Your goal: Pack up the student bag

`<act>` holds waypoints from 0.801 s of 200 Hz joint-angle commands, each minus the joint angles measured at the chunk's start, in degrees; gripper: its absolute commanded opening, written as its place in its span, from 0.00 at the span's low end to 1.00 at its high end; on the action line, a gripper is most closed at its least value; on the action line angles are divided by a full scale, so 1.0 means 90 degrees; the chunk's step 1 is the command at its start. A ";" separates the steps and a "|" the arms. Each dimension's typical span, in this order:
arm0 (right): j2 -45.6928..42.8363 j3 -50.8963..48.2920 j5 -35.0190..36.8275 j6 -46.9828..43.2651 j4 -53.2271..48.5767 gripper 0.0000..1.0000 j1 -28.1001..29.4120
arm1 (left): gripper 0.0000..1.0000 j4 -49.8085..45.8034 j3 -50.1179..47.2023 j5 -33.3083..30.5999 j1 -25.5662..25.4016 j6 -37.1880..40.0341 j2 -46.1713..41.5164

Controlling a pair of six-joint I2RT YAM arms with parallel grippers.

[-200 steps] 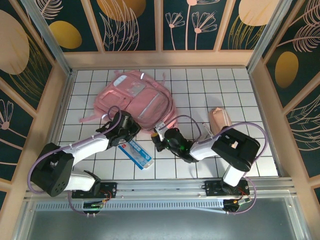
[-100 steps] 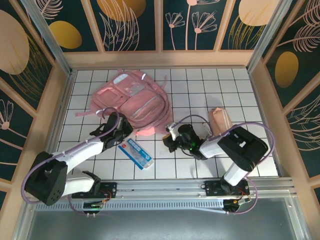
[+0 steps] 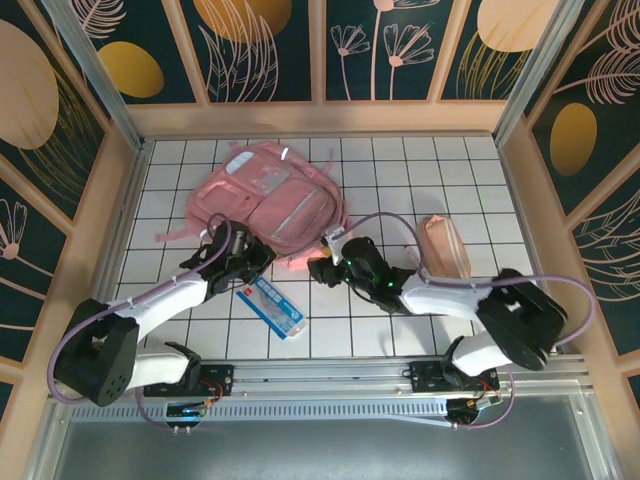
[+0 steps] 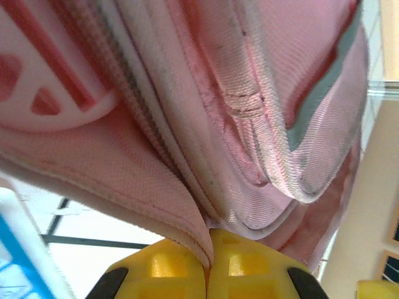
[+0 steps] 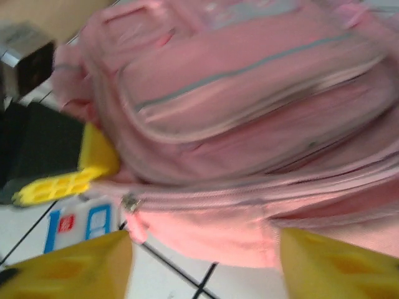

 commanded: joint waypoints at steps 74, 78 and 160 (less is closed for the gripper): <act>0.1250 0.2666 0.0477 0.1920 -0.4833 0.53 0.0566 | 0.00 0.0749 0.0661 0.1481 -0.0059 -0.0641 0.0293; 0.1262 0.2689 0.0489 0.1885 -0.4840 0.51 0.0599 | 0.00 0.0742 0.0650 0.1459 -0.0054 -0.0640 0.0284; 0.1952 0.3510 0.0283 0.1445 -0.4787 0.38 0.0939 | 0.00 0.0906 0.0538 0.1911 -0.0054 -0.0910 0.0571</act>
